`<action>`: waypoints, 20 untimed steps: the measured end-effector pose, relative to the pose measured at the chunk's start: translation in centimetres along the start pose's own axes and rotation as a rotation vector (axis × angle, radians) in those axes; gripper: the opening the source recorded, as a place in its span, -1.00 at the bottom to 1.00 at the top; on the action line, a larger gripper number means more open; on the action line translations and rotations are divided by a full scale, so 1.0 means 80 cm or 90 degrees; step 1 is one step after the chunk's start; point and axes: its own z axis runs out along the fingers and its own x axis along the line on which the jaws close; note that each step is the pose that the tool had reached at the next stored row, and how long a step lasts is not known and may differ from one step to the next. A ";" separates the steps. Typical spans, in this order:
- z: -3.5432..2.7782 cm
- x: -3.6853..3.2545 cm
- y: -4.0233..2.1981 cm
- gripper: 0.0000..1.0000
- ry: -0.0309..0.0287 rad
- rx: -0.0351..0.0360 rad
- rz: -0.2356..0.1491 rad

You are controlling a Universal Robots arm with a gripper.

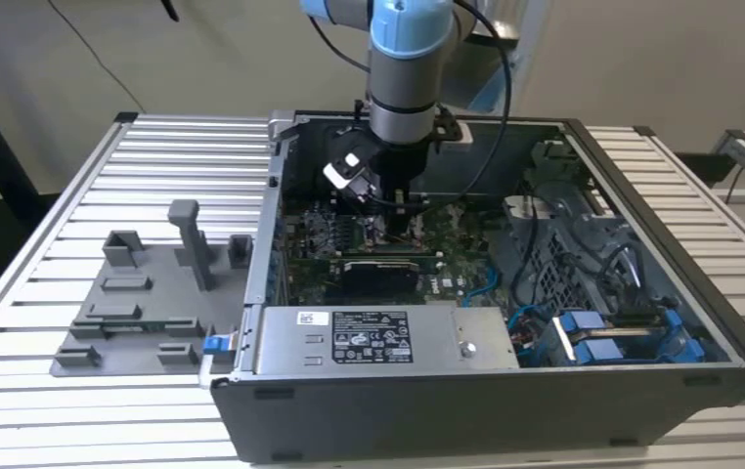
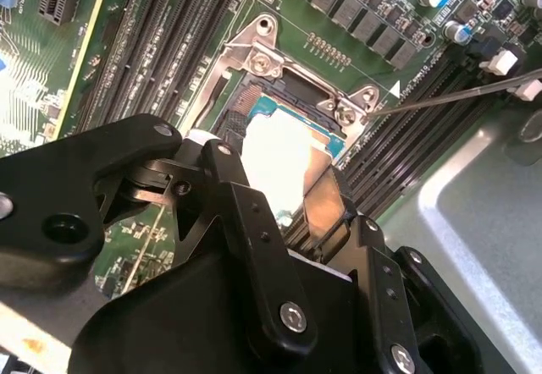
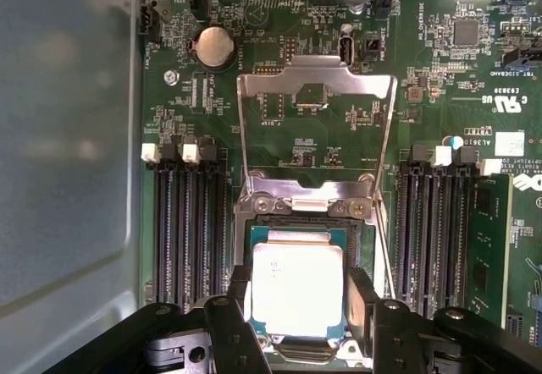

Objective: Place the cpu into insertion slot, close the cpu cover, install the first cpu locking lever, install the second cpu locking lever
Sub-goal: 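Place the cpu into insertion slot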

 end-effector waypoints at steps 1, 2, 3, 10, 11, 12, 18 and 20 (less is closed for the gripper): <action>0.0004 -0.0004 0.0000 0.07 0.0000 0.0001 -0.001; 0.0007 -0.0009 0.0000 0.07 0.0001 0.0002 -0.001; 0.0011 -0.0016 -0.0001 0.07 0.0001 0.0002 -0.002; 0.0022 -0.0050 -0.0001 0.07 0.0001 0.0003 -0.003; 0.0025 -0.0050 -0.0001 0.07 0.0002 0.0003 -0.003; 0.0028 -0.0051 -0.0001 0.07 0.0002 0.0004 -0.003; 0.0039 -0.0057 0.0001 0.07 0.0003 0.0003 -0.004; 0.0039 -0.0063 0.0001 0.07 0.0002 0.0004 -0.004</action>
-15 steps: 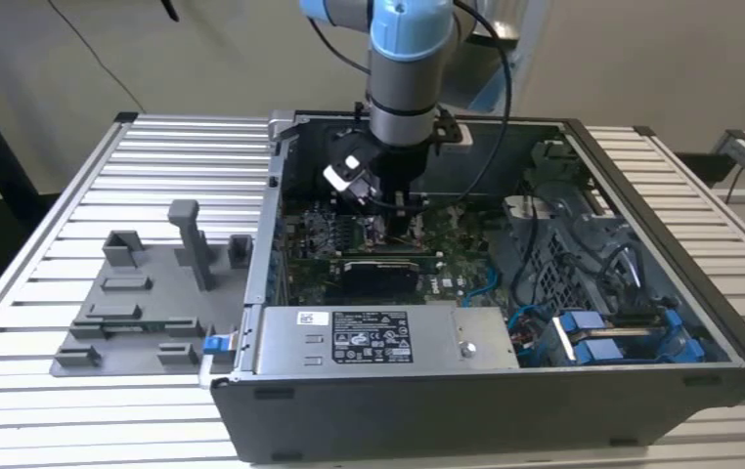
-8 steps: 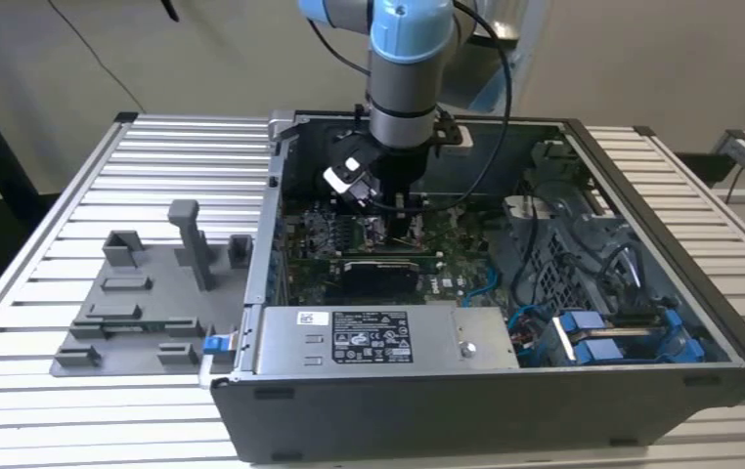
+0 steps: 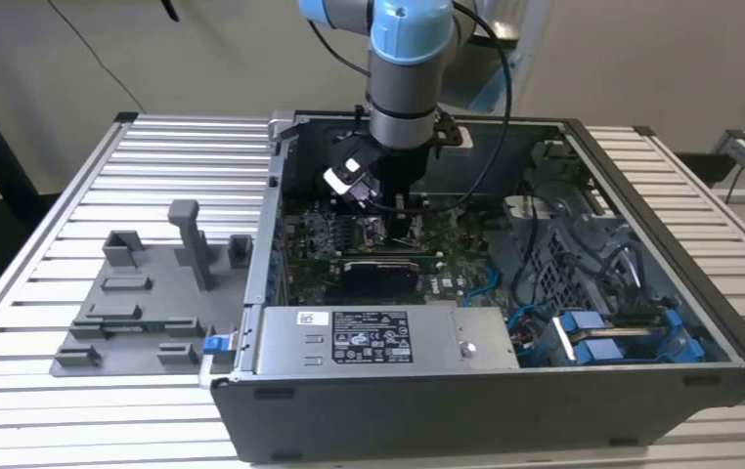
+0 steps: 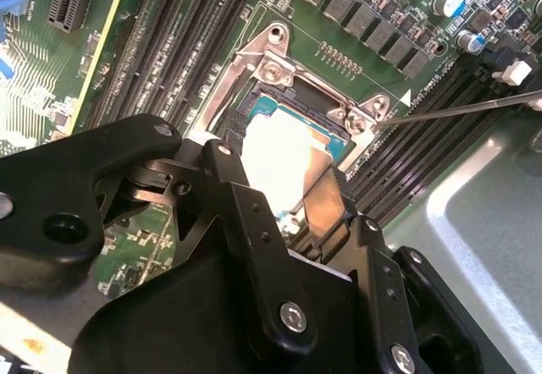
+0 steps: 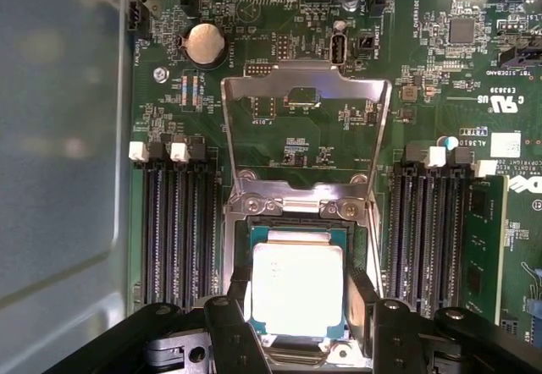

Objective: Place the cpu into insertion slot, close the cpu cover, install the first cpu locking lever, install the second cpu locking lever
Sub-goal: 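Place the cpu into insertion slot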

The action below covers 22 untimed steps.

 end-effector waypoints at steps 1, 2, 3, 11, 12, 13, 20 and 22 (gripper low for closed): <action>0.0001 -0.0001 0.0000 0.07 0.0000 0.0000 0.000; 0.0002 -0.0001 0.0000 0.07 -0.0001 0.0001 0.000; 0.0004 -0.0002 -0.0001 0.07 0.0000 0.0000 0.000; 0.0024 -0.0004 -0.0001 0.07 -0.0001 0.0000 0.000; 0.0026 -0.0004 -0.0001 0.07 0.0000 0.0000 0.000; 0.0028 -0.0004 -0.0001 0.07 0.0000 0.0000 0.000; 0.0036 -0.0005 -0.0002 0.07 -0.0001 0.0001 0.000; 0.0037 -0.0005 -0.0002 0.07 -0.0001 0.0000 0.000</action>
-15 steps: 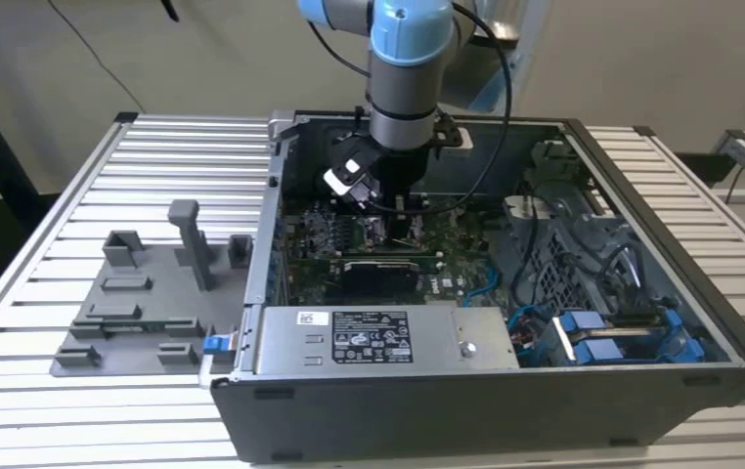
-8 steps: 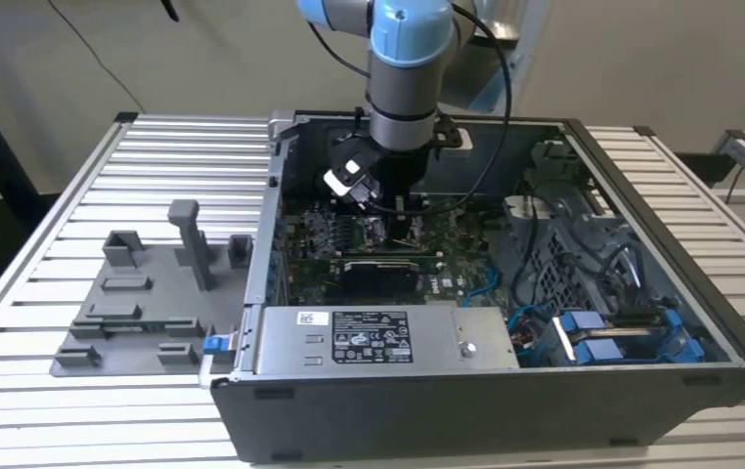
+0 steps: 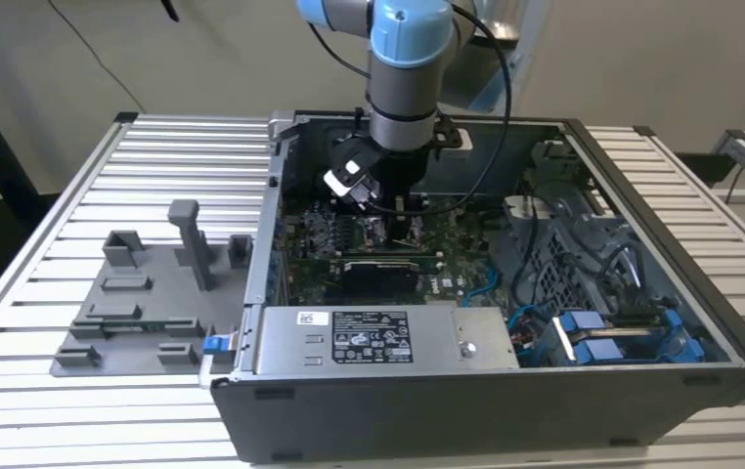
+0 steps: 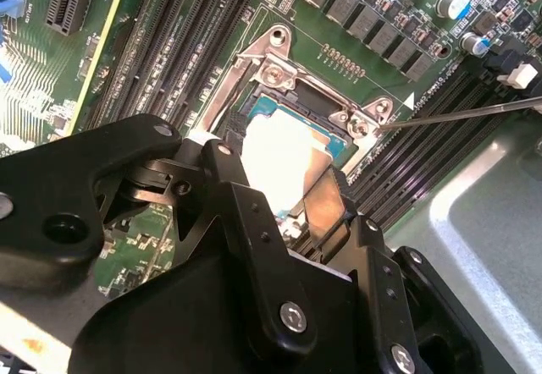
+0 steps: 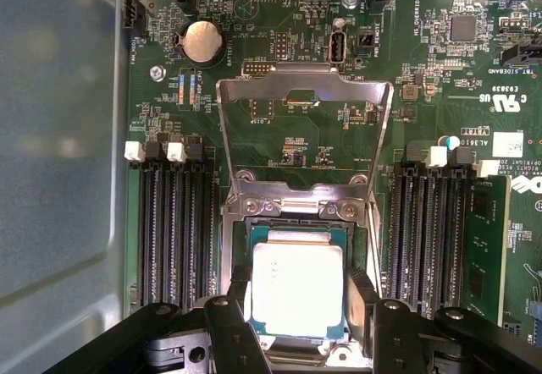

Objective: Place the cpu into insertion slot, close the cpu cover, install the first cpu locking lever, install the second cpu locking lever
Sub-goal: 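Place the cpu into insertion slot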

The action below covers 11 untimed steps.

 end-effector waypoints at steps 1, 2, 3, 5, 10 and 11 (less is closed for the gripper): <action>0.0000 0.0000 0.0000 0.07 0.0000 0.0000 0.000; 0.0000 0.0000 0.0000 0.07 0.0000 0.0000 0.000; 0.0000 0.0000 0.0000 0.07 0.0000 0.0000 0.000; 0.0001 0.0000 0.0000 0.07 0.0000 0.0000 0.000; 0.0002 0.0000 0.0000 0.07 0.0002 -0.0001 0.000; 0.0003 0.0000 0.0000 0.11 0.0002 -0.0001 0.000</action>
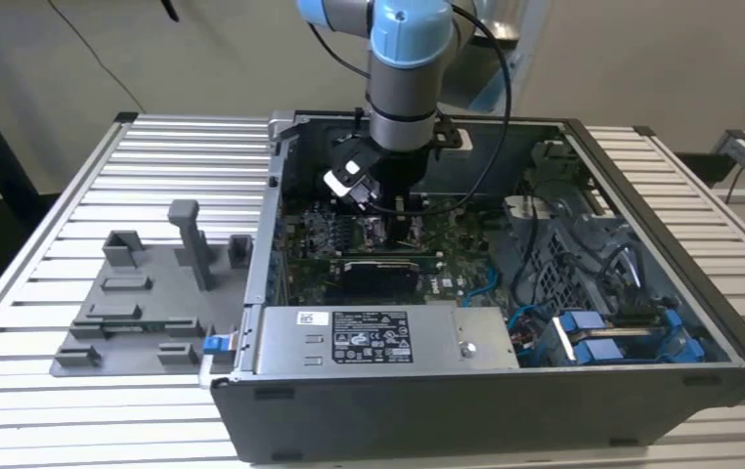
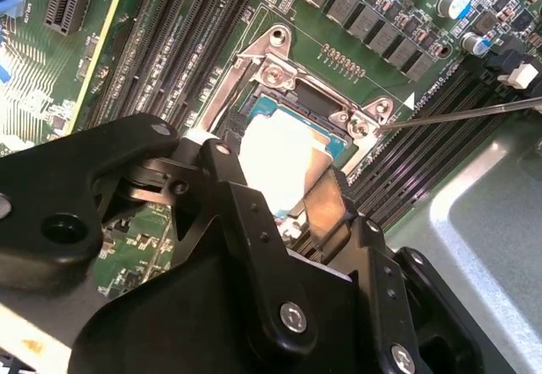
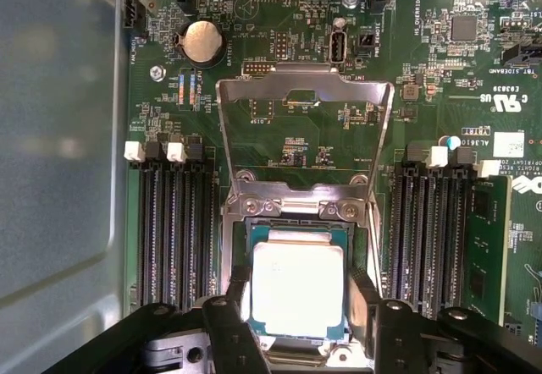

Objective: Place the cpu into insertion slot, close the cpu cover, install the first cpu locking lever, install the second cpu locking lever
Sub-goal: 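Place the cpu into insertion slot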

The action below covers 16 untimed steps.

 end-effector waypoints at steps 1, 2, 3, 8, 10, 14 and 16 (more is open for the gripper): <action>0.0000 0.0000 0.0000 0.24 0.0000 0.0000 0.000; 0.0000 0.0000 0.0000 0.24 0.0000 0.0000 0.000; -0.0004 0.0000 0.0000 0.24 -0.0002 0.0001 0.000; -0.0207 0.0017 0.0007 0.24 -0.0002 0.0001 0.000; -0.0314 0.0026 0.0011 0.24 -0.0001 0.0001 0.000; -0.0496 0.0042 0.0018 0.24 -0.0001 0.0001 0.000; -0.0604 0.0052 0.0023 0.24 -0.0002 0.0001 0.000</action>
